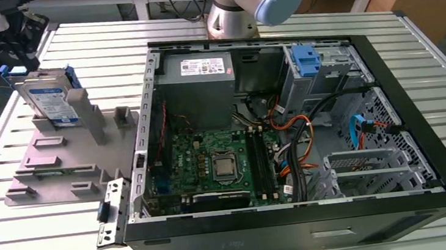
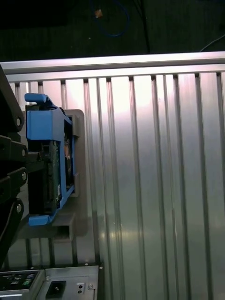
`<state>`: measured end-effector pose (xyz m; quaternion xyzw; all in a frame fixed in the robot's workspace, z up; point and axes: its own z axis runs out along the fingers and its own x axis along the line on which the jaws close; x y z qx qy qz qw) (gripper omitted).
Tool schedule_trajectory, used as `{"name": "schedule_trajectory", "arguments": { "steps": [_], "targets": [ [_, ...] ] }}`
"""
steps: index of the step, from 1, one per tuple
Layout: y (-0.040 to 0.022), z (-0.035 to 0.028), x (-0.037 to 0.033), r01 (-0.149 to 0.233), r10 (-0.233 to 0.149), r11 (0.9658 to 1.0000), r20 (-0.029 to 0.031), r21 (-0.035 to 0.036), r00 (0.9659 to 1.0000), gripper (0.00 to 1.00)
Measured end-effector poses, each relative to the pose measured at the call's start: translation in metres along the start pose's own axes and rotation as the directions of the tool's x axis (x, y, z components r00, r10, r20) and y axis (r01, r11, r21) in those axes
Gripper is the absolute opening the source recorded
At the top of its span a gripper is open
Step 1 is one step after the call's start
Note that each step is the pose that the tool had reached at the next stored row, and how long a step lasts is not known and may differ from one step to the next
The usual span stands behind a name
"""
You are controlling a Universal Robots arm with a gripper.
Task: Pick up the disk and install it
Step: 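Reach for the disk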
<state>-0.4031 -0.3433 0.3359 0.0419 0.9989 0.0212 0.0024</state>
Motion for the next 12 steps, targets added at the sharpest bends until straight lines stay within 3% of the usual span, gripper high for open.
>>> {"name": "schedule_trajectory", "arguments": {
  "steps": [12],
  "targets": [
    [-0.0011,-0.0017,-0.0013,0.0,0.0,1.0,-0.0004,0.0002,1.0,0.11]
  ]
}}
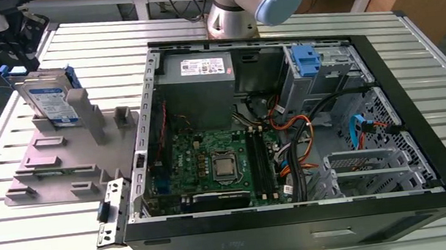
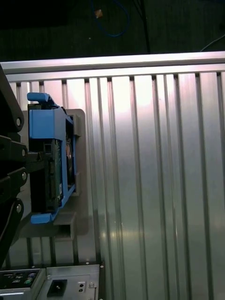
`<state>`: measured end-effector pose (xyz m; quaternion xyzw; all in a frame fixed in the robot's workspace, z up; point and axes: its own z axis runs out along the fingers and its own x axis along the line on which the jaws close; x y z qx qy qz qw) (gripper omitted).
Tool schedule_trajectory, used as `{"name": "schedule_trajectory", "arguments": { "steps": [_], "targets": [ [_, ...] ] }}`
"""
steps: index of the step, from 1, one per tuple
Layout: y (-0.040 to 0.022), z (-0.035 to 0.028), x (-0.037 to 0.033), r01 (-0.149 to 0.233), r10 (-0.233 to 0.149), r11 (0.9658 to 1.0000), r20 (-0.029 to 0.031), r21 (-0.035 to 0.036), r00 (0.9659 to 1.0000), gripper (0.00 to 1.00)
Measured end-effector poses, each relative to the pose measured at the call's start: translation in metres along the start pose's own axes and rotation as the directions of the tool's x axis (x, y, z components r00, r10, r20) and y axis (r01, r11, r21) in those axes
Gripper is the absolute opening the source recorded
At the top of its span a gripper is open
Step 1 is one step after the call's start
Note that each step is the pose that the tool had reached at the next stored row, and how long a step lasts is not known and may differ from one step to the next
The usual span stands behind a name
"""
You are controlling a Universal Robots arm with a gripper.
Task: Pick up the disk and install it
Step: 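Reach for the disk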
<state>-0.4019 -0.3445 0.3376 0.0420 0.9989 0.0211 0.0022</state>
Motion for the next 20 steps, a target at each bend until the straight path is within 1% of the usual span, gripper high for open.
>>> {"name": "schedule_trajectory", "arguments": {
  "steps": [5,20],
  "targets": [
    [0.0001,-0.002,-0.0002,0.0,0.0,1.0,0.0004,-0.0003,1.0,0.11],
    [0.0001,-0.0029,-0.0002,0.0,0.0,1.0,0.0002,-0.0002,1.0,0.11]
  ]
}}
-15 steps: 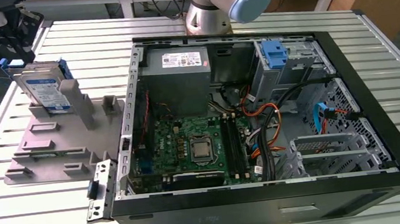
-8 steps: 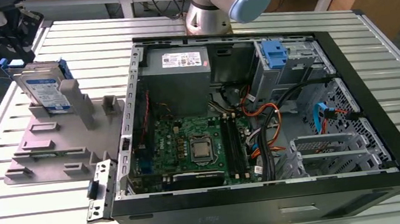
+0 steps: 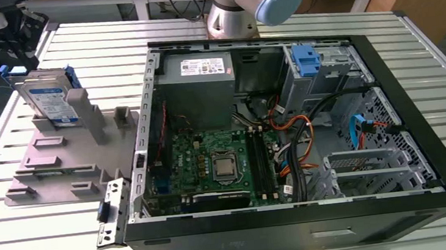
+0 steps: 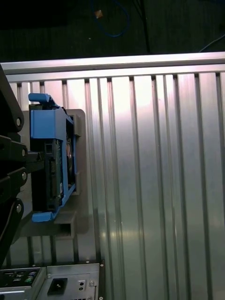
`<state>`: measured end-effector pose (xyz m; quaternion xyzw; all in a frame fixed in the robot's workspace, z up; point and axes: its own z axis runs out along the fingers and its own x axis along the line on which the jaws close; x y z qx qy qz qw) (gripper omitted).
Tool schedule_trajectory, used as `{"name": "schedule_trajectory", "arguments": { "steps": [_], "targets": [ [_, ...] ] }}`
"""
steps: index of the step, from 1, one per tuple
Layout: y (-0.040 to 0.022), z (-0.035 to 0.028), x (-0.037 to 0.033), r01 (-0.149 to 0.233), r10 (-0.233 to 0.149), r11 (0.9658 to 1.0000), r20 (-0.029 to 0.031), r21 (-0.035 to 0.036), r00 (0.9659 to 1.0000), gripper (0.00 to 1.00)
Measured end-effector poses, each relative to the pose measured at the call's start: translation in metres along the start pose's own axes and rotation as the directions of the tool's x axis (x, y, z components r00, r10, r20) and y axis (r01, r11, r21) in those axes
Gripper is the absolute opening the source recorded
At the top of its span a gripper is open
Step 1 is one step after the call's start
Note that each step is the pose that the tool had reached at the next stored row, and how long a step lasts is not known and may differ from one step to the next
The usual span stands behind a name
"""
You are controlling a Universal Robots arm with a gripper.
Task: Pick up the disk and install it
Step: 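Pick up the disk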
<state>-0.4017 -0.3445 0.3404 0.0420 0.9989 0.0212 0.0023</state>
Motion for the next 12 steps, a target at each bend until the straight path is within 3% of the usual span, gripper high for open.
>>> {"name": "schedule_trajectory", "arguments": {
  "steps": [12],
  "targets": [
    [0.0001,-0.003,0.0,0.0,0.0,1.0,0.0,0.0,1.0,0.11]
  ]
}}
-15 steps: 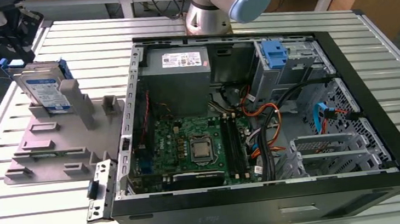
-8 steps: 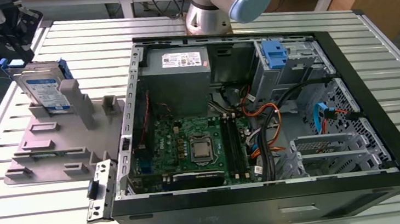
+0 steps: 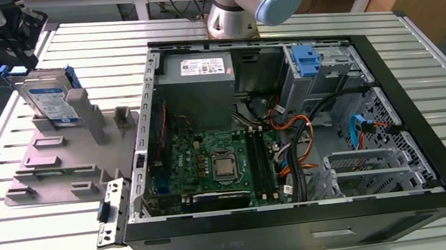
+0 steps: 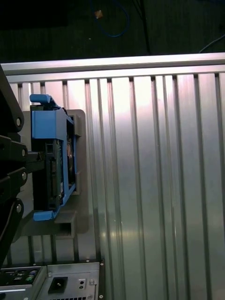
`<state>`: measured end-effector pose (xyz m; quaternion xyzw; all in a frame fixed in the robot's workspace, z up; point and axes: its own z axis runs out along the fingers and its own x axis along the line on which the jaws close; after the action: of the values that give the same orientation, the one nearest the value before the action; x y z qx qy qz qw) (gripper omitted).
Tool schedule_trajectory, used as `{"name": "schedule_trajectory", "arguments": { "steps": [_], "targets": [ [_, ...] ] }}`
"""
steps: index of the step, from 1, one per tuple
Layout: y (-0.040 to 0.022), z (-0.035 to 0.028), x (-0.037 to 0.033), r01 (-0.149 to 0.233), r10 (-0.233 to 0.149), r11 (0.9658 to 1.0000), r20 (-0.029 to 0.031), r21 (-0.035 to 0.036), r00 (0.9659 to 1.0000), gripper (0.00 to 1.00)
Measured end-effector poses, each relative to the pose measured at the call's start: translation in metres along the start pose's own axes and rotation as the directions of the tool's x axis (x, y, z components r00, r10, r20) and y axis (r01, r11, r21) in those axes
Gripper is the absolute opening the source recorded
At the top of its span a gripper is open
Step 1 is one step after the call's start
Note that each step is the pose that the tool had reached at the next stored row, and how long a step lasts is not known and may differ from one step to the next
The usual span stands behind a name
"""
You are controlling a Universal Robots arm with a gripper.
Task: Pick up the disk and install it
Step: 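Pick up the disk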
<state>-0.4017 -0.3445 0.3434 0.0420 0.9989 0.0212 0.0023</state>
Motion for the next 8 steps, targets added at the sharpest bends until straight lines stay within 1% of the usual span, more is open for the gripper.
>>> {"name": "schedule_trajectory", "arguments": {
  "steps": [4,6,8],
  "targets": [
    [0.0,-0.0001,0.0,0.006,-0.006,1.0,-0.0003,0.0,1.0,0.11],
    [0.0,-0.0001,0.0,0.022,-0.022,0.9998,-0.001,0.0,0.9998,0.11],
    [0.0,-0.0001,0.0,0.046,-0.046,0.9989,-0.002,-0.0002,0.9989,0.11]
  ]
}}
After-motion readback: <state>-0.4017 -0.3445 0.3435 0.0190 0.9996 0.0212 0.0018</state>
